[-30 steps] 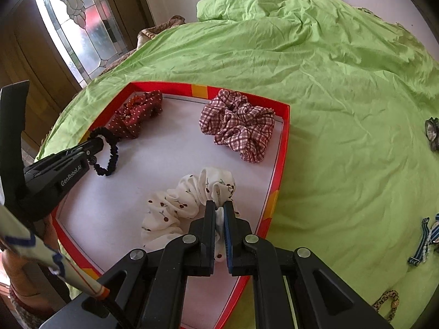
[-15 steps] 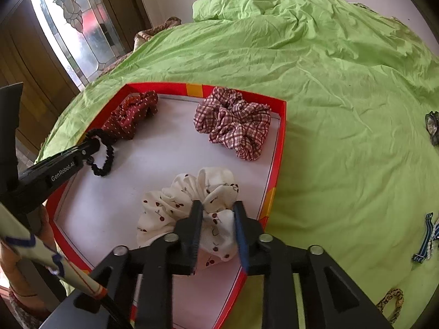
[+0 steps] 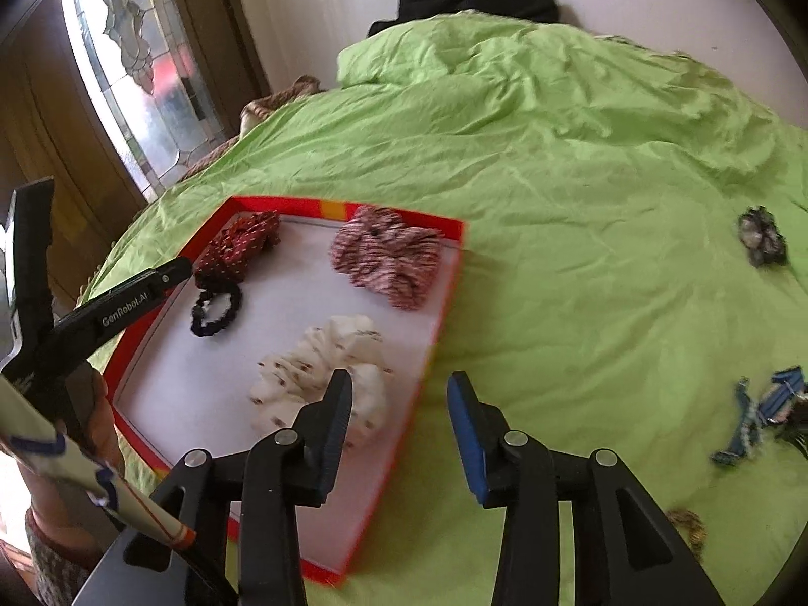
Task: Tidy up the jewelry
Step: 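Lower the black scrunchie into the box and open the left tool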
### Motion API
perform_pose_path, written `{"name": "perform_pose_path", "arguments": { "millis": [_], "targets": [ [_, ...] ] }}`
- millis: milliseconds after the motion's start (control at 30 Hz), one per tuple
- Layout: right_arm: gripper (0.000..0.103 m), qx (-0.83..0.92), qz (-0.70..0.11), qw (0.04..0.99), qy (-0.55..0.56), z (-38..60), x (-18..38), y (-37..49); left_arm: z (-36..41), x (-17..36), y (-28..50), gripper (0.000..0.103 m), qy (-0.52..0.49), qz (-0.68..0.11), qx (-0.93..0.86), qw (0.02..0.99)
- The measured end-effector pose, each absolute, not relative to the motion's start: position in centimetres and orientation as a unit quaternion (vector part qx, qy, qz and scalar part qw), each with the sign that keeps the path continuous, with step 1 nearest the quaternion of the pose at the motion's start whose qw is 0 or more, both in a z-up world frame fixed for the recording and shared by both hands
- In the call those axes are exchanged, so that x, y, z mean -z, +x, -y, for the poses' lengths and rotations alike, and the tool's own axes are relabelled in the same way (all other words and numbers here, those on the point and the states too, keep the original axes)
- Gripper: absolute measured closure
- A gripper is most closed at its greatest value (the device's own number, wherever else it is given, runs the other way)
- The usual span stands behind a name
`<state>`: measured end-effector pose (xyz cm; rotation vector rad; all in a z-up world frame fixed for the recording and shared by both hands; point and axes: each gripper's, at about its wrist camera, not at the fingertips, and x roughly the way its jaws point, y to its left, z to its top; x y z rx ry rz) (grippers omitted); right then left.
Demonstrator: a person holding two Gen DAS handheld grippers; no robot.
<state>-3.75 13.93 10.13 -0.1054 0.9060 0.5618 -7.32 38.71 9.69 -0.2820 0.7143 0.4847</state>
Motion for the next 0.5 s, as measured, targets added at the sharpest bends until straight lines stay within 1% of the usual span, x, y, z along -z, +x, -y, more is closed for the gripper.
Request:
{"name": "perform_pose_path", "arguments": {
  "millis": [100, 400, 500],
  "targets": [
    [0.057, -0.249, -0.429, 0.867, -0.047, -11.1, -10.3, -3.9, -37.8, -9.9, -7.5, 0.057, -0.129, -0.335, -0.239, 0.902],
    [0.057, -0.188, -0.436, 0.88, -0.012, -2.5, -10.4, -3.9, -33.2, -11.5, -8.8, 0.056, -0.089, -0.284, -0.236, 0.925],
    [0.057, -0.171, -0.433, 0.885, -0.007, 0.3, -10.6, -4.2, -31.5, -12.2, -9.8, 0.054, -0.08, -0.268, -0.228, 0.933]
  ]
}}
